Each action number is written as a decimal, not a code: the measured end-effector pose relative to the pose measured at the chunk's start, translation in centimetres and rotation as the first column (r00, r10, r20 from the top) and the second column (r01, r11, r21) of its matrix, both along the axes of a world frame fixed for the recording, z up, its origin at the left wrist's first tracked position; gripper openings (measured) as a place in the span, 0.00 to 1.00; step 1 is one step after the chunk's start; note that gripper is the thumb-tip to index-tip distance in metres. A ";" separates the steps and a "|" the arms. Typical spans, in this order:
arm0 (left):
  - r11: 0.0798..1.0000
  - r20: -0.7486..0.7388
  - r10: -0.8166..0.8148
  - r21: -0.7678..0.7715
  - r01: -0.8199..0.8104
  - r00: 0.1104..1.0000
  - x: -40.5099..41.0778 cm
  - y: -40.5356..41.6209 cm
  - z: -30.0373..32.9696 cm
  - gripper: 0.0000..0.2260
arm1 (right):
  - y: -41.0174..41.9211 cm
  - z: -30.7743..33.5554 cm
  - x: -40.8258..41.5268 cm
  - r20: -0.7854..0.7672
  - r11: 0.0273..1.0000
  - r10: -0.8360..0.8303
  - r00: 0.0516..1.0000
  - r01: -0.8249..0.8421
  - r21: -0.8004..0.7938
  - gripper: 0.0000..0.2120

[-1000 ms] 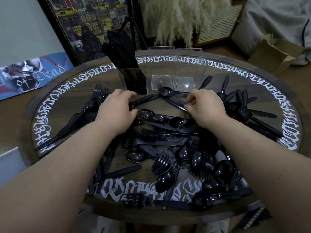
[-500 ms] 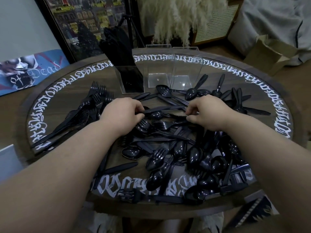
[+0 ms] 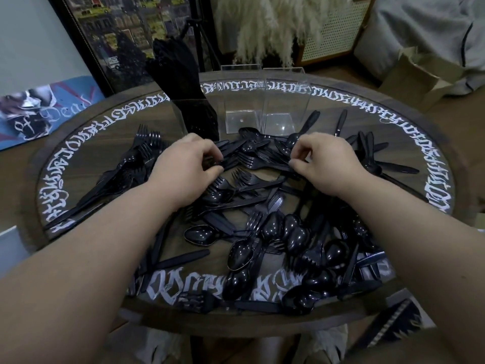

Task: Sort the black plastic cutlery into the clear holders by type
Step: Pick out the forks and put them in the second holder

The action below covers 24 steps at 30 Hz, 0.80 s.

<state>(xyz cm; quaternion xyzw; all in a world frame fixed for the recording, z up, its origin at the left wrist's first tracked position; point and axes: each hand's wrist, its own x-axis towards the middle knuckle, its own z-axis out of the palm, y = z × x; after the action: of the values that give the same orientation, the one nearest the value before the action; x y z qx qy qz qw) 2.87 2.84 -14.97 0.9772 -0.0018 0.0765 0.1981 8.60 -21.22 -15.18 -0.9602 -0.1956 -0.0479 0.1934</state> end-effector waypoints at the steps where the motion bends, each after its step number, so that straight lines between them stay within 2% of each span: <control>1: 0.999 -0.033 -0.039 0.004 0.039 0.999 -0.3 -0.1 0.2 0.07 | 0.1 0.5 -0.5 -0.059 0.998 0.054 0.997 -0.054 -0.009 0.02; 4: 0.989 -0.132 -0.129 0.052 0.137 0.983 -1.2 0.0 0.7 0.06 | 0.1 1.6 -1.7 -0.193 0.981 0.184 0.964 -0.193 -0.033 0.09; 7: 0.974 -0.258 -0.157 0.117 0.192 0.953 -2.5 0.9 0.9 0.15 | 0.6 1.7 -2.8 -0.242 0.939 0.260 0.935 -0.304 -0.163 0.23; 9: 0.966 -0.314 -0.132 0.171 0.193 0.940 -3.2 1.6 0.8 0.21 | 1.2 1.2 -3.3 -0.266 0.912 0.260 0.928 -0.326 -0.250 0.26; 11: 0.967 -0.294 -0.097 0.198 0.160 0.951 -3.7 2.0 0.7 0.23 | 1.6 0.6 -3.2 -0.232 0.922 0.225 0.946 -0.284 -0.263 0.24; 16: 0.981 -0.174 -0.054 0.176 0.086 0.983 -4.2 2.6 0.1 0.19 | 1.8 -0.5 -2.4 -0.068 0.965 0.140 0.988 -0.152 -0.212 0.11; 20: 0.994 -0.087 -0.019 0.110 0.028 0.996 -4.3 3.6 0.1 0.18 | 1.8 -0.8 -2.3 -0.012 0.973 0.037 0.999 -0.039 -0.226 0.08; 22: 0.995 -0.045 -0.004 0.096 0.008 0.999 -4.5 4.1 0.3 0.16 | 2.3 -0.3 -2.6 -0.002 0.985 0.047 0.999 -0.047 -0.168 0.05; 24: 0.995 -0.046 -0.016 0.097 0.020 0.999 -4.9 4.6 0.6 0.12 | 3.1 0.5 -3.3 -0.035 0.982 0.166 0.985 -0.169 -0.087 0.08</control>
<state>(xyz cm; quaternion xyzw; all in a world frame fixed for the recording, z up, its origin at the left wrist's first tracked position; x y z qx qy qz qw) -2.03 7.43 -14.37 0.9871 -0.0097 0.0526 0.1509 5.35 -18.15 -14.71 -0.9486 -0.2750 -0.0093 0.1564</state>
